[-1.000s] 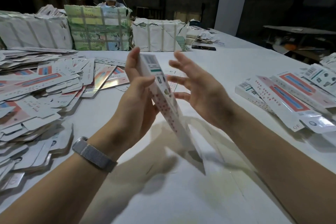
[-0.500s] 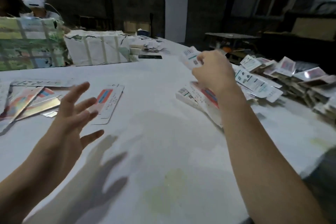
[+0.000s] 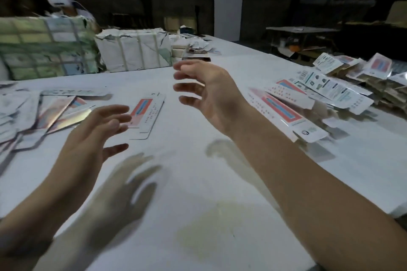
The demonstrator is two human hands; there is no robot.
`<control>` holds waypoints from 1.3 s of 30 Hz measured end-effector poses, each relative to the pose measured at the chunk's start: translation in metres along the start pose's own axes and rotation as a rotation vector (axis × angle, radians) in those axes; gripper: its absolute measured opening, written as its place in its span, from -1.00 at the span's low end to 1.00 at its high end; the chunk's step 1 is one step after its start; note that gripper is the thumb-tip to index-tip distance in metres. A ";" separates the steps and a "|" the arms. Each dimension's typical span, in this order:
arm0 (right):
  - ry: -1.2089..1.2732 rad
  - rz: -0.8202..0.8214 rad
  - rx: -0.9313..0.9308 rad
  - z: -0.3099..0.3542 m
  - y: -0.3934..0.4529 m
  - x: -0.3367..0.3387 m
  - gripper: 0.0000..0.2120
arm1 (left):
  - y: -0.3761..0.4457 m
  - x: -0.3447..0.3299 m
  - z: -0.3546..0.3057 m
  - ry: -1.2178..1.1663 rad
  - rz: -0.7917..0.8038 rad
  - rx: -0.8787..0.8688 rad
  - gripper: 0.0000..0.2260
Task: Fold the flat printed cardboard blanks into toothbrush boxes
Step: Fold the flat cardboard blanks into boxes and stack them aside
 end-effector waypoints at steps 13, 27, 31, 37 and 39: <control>-0.010 0.484 -0.257 -0.082 -0.041 -0.095 -0.80 | 0.003 0.108 -0.001 1.450 -0.165 0.194 -0.54; -0.076 0.549 -0.226 -0.094 -0.056 -0.114 -0.76 | -0.016 0.157 -0.005 1.501 0.015 0.553 -0.51; -0.084 0.553 -0.224 -0.095 -0.056 -0.114 -0.79 | -0.013 0.147 -0.003 1.561 0.064 0.471 -0.63; -0.092 0.556 -0.217 -0.095 -0.055 -0.112 -0.79 | -0.004 0.126 -0.023 1.508 -0.004 0.300 -0.66; -0.089 0.533 -0.212 -0.094 -0.054 -0.111 -0.79 | -0.001 0.111 -0.040 1.491 -0.075 0.155 -0.68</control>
Point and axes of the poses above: each hand's wrist, its own y-axis towards the middle knuckle, its own x-axis out of the back of the hand, z = x × y, the point moved 8 cm from there along y, towards the middle knuckle, and after that the axes turned 5 degrees about -x, right-handed, at the moved point
